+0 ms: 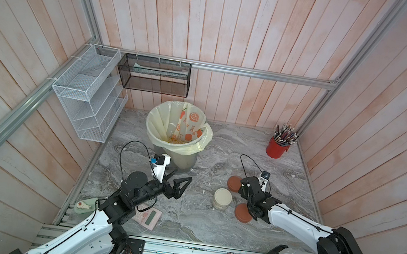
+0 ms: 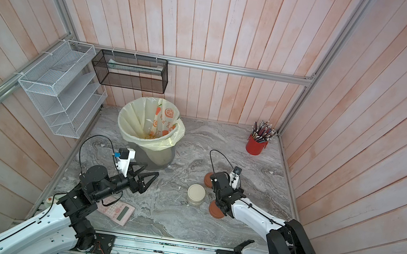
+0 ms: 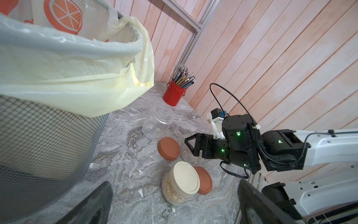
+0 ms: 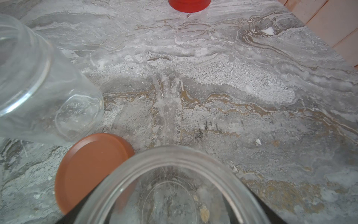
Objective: Empty expired oatmeal from jars
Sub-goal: Place the jar at the center of the board.
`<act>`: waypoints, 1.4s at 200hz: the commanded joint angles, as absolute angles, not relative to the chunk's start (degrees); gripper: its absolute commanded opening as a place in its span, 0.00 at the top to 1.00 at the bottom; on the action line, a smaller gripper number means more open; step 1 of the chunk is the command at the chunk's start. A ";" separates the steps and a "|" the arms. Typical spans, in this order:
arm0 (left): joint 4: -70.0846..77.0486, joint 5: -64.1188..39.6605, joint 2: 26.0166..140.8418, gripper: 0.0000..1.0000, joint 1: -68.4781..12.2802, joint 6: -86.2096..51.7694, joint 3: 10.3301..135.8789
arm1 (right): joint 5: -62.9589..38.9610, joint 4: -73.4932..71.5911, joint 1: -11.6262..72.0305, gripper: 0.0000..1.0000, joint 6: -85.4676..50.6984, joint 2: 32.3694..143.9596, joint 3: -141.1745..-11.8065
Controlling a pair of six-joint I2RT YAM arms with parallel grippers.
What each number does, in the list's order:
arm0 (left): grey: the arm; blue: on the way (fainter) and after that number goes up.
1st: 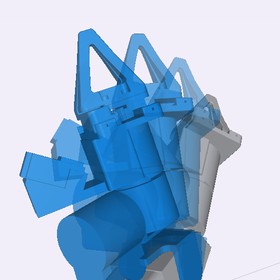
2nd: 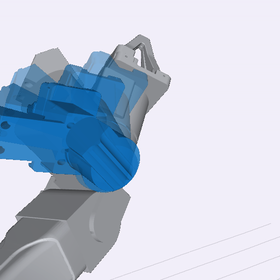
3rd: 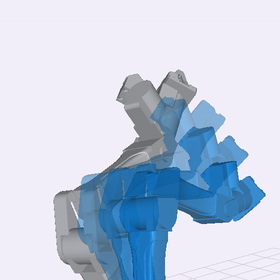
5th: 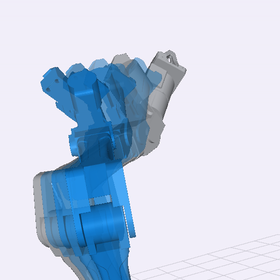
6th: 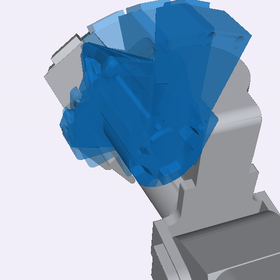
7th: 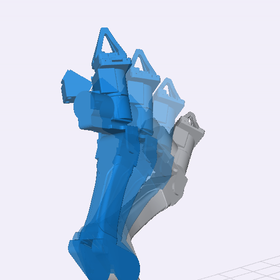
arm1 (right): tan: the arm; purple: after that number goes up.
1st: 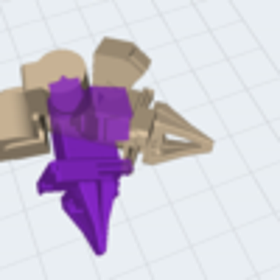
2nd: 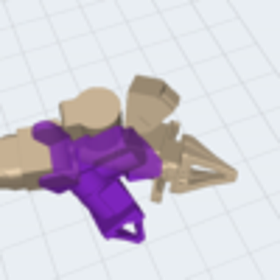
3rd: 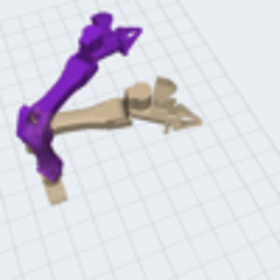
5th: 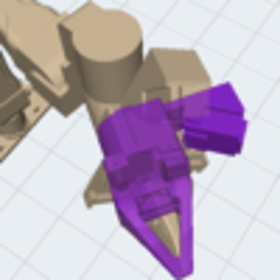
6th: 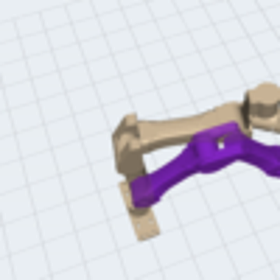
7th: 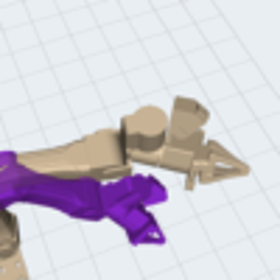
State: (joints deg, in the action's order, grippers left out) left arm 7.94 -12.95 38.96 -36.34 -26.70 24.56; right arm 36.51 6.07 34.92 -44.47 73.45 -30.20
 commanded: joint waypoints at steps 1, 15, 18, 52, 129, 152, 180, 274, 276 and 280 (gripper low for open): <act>8.91 -11.70 38.42 0.00 -36.51 -25.92 23.90 | 38.38 8.26 36.58 0.57 -47.77 73.34 -30.18; 9.16 -11.62 38.57 0.00 -36.52 -26.03 23.81 | 38.97 9.38 37.58 0.56 -48.97 72.82 -30.13; 9.17 -11.57 38.58 0.00 -36.56 -26.02 23.82 | 39.14 9.48 37.67 0.55 -49.18 72.75 -30.01; 9.43 -11.43 38.54 0.00 -36.56 -26.28 23.58 | 39.51 11.21 38.35 0.31 -51.15 72.99 -29.75; 9.02 -9.60 37.89 0.00 -36.56 -26.81 23.14 | 40.28 13.40 39.55 0.08 -53.66 73.65 -30.83; 8.71 -9.23 37.23 0.00 -36.56 -26.94 22.94 | 40.21 14.06 39.64 0.04 -54.75 73.51 -30.98; 8.12 -8.79 36.43 0.00 -36.56 -26.90 22.63 | 40.17 14.19 39.98 0.02 -55.32 73.01 -30.92; 6.91 -6.22 34.32 0.00 -36.56 -27.96 20.71 | 39.59 20.29 45.47 0.02 -58.33 67.56 -34.00; 6.87 -6.10 34.22 0.00 -36.56 -28.00 20.67 | 39.56 20.43 45.58 0.02 -58.46 67.34 -34.10; 6.66 -5.94 34.11 0.00 -36.56 -28.11 20.59 | 39.55 20.83 45.76 0.02 -58.67 66.97 -34.15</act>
State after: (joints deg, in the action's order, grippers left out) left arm 7.64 -7.84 35.18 -36.34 -27.44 21.65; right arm 39.31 17.23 44.38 -57.10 69.10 -32.32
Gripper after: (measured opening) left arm 0.999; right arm 0.978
